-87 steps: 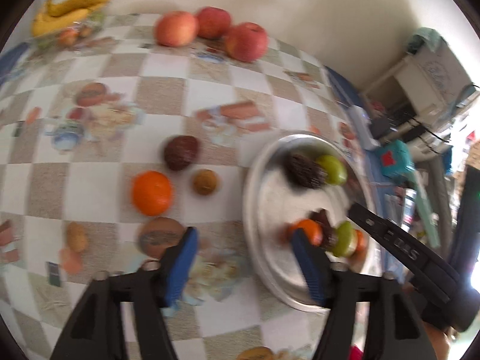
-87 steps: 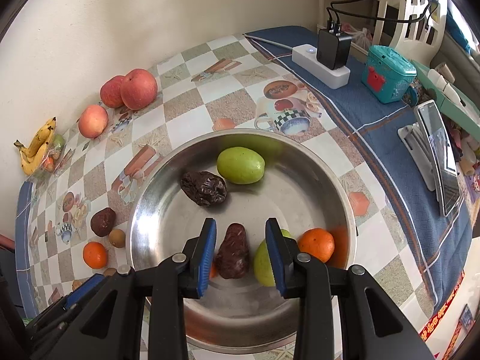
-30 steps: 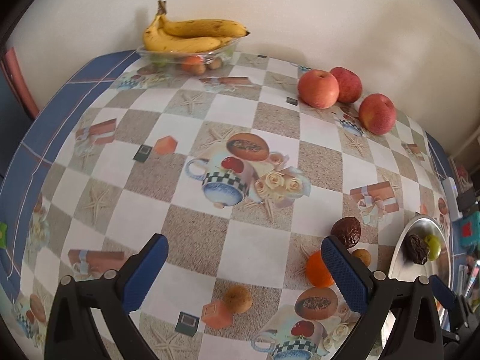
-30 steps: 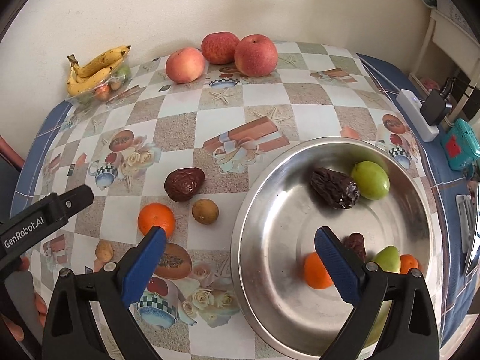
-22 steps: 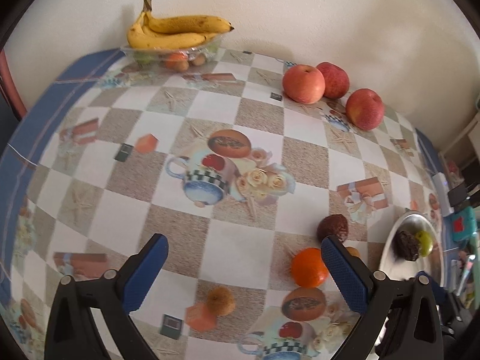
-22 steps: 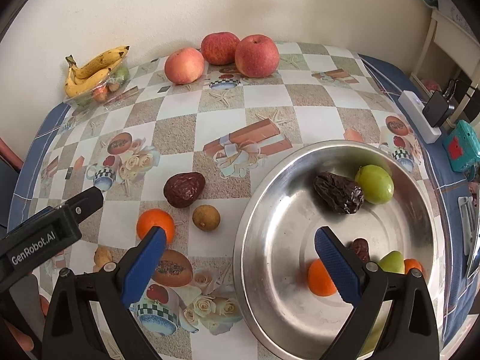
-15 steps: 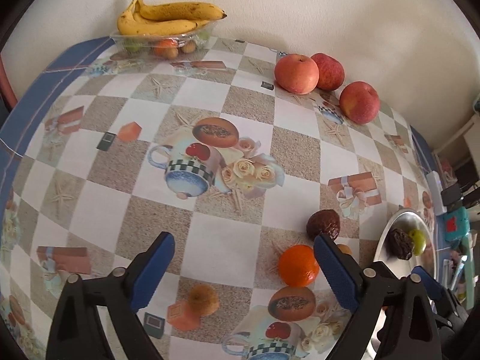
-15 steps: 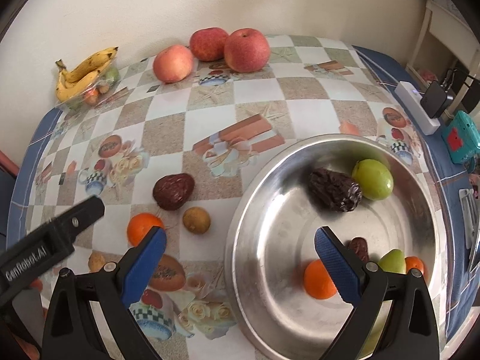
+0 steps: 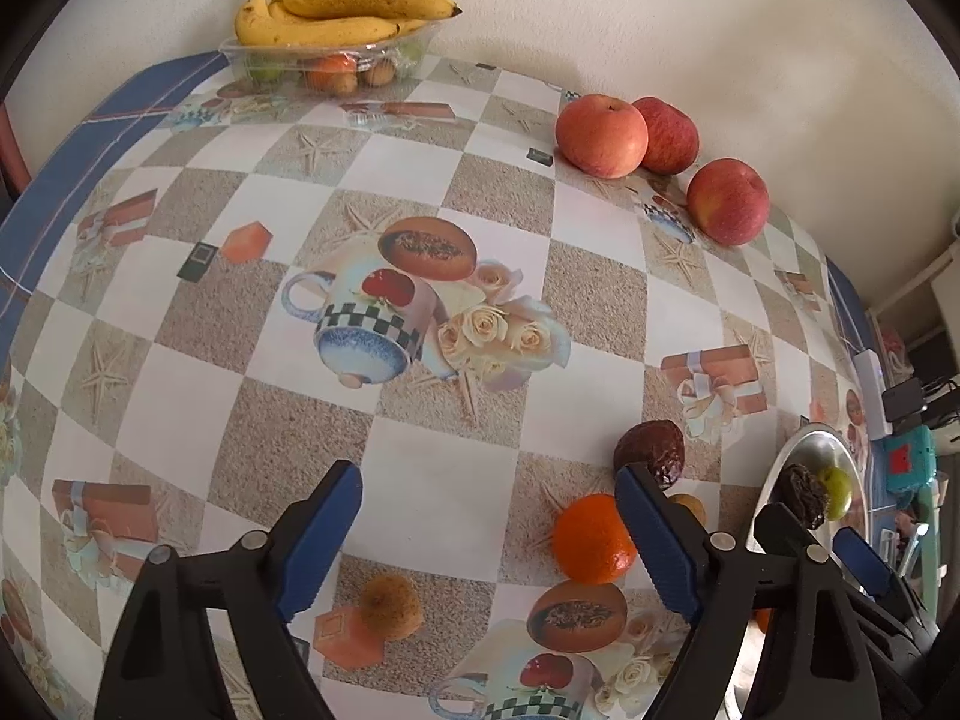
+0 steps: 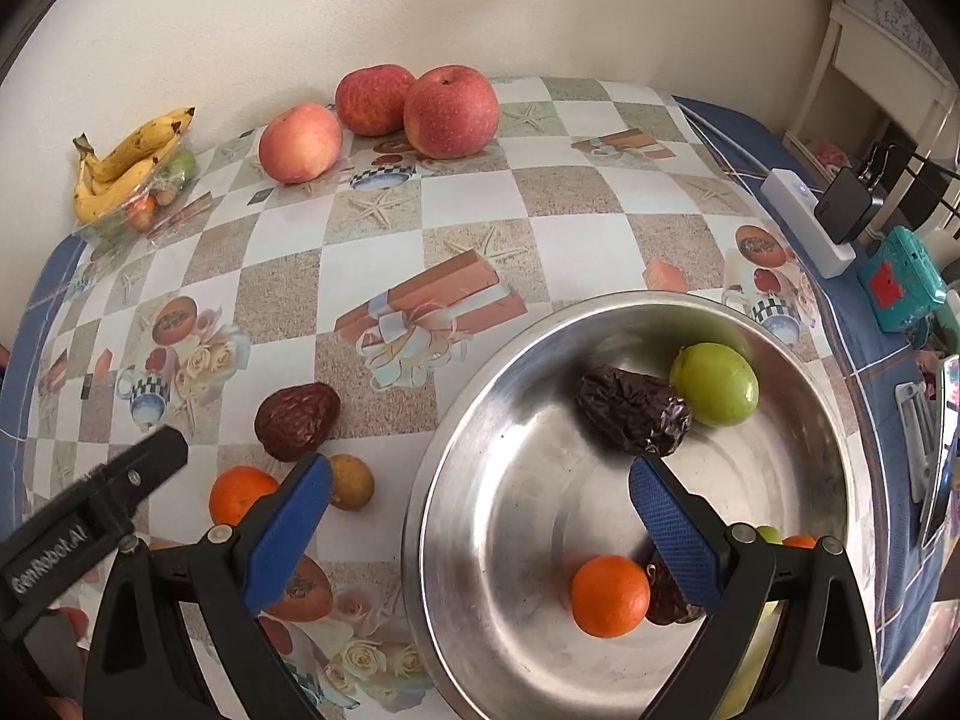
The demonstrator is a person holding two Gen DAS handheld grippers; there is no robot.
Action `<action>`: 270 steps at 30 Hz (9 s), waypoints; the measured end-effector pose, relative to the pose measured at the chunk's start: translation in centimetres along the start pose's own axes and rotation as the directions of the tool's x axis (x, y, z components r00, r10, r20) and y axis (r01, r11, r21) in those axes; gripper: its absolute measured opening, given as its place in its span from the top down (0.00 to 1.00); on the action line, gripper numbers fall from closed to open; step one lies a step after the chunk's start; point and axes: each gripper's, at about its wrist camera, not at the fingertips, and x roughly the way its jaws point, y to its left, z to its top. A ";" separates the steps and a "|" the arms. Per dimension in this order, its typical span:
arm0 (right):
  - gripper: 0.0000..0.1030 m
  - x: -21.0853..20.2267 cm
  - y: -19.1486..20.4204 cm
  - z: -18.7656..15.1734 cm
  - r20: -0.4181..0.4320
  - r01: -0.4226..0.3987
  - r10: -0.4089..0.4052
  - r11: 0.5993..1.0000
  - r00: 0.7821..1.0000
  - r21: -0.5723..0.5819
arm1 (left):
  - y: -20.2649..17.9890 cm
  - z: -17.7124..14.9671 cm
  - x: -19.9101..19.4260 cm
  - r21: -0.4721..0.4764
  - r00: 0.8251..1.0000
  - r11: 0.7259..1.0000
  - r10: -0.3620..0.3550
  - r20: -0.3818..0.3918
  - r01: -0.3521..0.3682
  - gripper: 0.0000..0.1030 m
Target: Organize fruits
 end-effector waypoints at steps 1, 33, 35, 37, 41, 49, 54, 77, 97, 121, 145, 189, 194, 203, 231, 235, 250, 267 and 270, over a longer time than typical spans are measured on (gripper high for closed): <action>0.04 0.0 0.0 0.0 0.000 0.001 -0.001 1.000 1.000 0.000 | -0.1 0.0 0.0 0.001 1.000 1.000 -0.005 -0.001 0.005 0.15; 0.06 -0.4 -0.8 -0.1 0.011 -0.010 0.010 1.000 1.000 0.029 | -0.7 -1.6 1.6 -0.097 0.964 0.974 -0.217 -0.152 0.204 0.66; 0.10 -0.5 -0.5 -0.1 0.017 -0.017 0.017 1.000 1.000 0.019 | 0.2 -1.3 1.0 -0.114 0.974 0.977 -0.194 -0.120 0.181 0.66; 0.25 -0.6 0.2 -0.1 0.023 -0.036 0.036 0.999 0.999 -0.004 | 1.1 -0.9 0.5 -0.135 0.980 0.977 -0.178 -0.090 0.166 0.66; 0.40 -0.3 2.2 -0.2 0.002 -0.125 0.125 0.991 0.992 -0.053 | 2.8 -0.3 -0.3 -0.170 0.985 0.974 -0.161 -0.059 0.149 0.66; 0.58 0.7 5.4 -1.1 -0.051 -0.167 0.161 0.973 0.986 -0.159 | 3.6 -0.2 -0.4 -0.183 0.984 0.972 -0.163 -0.066 0.149 0.66; 0.62 2.1 5.8 -1.5 -0.074 -0.109 0.096 0.975 0.993 -0.195 | 3.4 -0.2 -0.2 -0.187 0.985 0.972 -0.157 -0.072 0.141 0.66; 0.73 0.1 5.0 -0.9 -0.066 -0.225 0.219 0.968 0.973 -0.112 | 3.1 -0.2 -1.1 -0.179 0.988 0.974 -0.148 -0.048 0.137 0.66; 0.73 -2.6 -7.7 -0.2 -0.003 0.079 -0.079 0.982 0.997 0.169 | -6.7 -2.8 -2.2 0.065 0.958 0.960 -0.265 -0.108 0.272 0.66; 0.72 -2.8 -8.3 -0.6 -0.013 0.046 -0.045 0.988 0.999 0.147 | -12.2 -6.4 -1.3 0.230 0.948 0.928 -0.252 -0.195 0.294 0.64; 0.17 -1.7 -7.6 -1.0 -0.036 0.054 -0.050 0.991 0.998 0.119 | -5.1 -3.7 -0.9 0.061 0.995 0.996 0.065 -0.070 -0.061 0.00; 0.40 3.7 6.5 0.0 -0.054 -0.183 0.178 0.975 0.983 -0.128 | 3.9 -2.0 1.4 -0.181 0.983 0.982 -0.080 -0.165 0.050 0.74; 0.48 4.3 6.7 0.3 -0.056 -0.196 0.190 0.972 0.980 -0.127 | 4.4 -1.1 1.8 -0.198 0.986 0.978 -0.093 -0.141 0.064 0.74; 0.58 4.3 6.7 0.3 -0.054 -0.204 0.198 0.971 0.979 -0.128 | 4.9 -0.8 0.9 -0.211 0.988 0.974 -0.102 -0.114 0.076 0.74; 0.58 -3.0 -4.4 -1.3 0.024 -0.063 0.061 0.995 0.998 0.073 | -9.8 -5.4 -2.0 0.177 0.955 0.941 -0.270 -0.125 0.289 0.74; 0.58 -3.0 -7.9 -1.3 0.016 -0.023 0.021 0.989 1.000 0.146 | -12.3 -6.5 -2.1 0.257 0.952 0.919 -0.271 -0.141 0.300 0.74; 0.57 -3.1 -8.5 -2.4 0.003 -0.025 0.025 0.987 1.000 0.159 | -7.2 -6.3 -2.3 0.165 0.987 0.978 -0.106 -0.119 0.125 0.15; 0.05 -5.9 -5.1 -6.4 0.021 -0.030 0.028 0.996 0.999 0.079 | -1.5 -7.4 -6.7 0.193 0.997 0.979 0.071 0.003 -0.070 0.00; 0.05 -6.4 -4.5 -6.9 0.023 -0.024 0.022 0.998 0.999 0.059 | -1.6 -7.8 -7.3 0.204 0.995 0.974 0.094 0.011 -0.095 0.00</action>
